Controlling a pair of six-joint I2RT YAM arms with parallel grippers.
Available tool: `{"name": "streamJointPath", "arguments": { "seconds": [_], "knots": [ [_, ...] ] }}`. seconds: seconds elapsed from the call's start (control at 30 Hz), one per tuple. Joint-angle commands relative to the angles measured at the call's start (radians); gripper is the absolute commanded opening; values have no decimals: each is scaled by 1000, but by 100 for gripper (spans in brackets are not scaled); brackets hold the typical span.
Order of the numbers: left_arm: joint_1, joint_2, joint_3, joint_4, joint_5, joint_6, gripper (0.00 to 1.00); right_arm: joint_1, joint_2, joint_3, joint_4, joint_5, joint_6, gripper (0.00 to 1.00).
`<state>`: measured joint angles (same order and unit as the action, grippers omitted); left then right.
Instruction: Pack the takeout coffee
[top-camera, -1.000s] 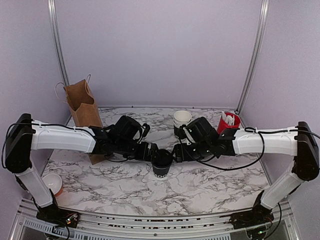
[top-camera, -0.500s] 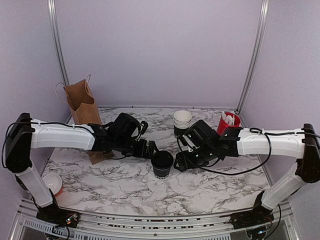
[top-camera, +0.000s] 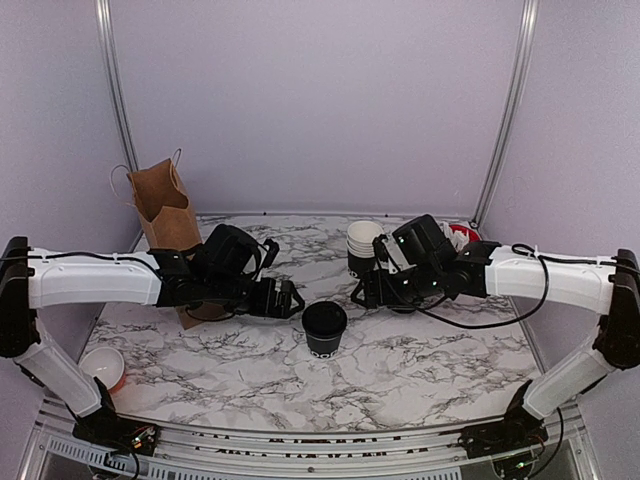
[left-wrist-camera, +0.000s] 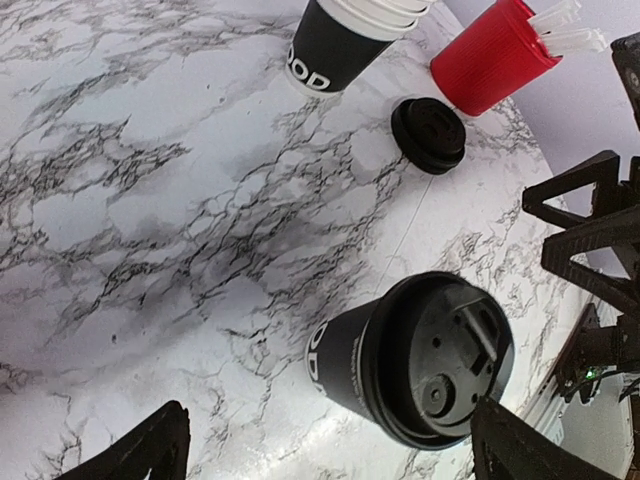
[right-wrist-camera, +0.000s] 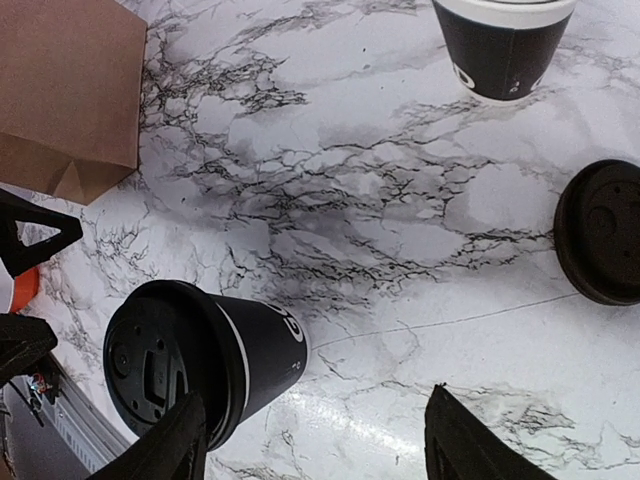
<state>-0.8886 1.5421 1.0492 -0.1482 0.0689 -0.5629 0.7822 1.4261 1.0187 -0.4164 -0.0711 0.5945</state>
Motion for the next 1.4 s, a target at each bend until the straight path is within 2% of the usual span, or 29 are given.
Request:
{"name": "streamJointPath", "arguments": {
  "seconds": [0.0,0.43,1.0,1.37],
  "knots": [
    [7,-26,-76,-34,-16,-41,99,-7,37,9,80,-64,-10,72],
    [5,27,-97,51,87,-87,98,-8,79,-33,128,-86,10,71],
    [5,86,-127,76,92,-91,98,3,95,-99,134,-96,15,71],
    [5,152,-171,20,32,-73,97,51,105,-164,114,-49,39,71]
  ]
}}
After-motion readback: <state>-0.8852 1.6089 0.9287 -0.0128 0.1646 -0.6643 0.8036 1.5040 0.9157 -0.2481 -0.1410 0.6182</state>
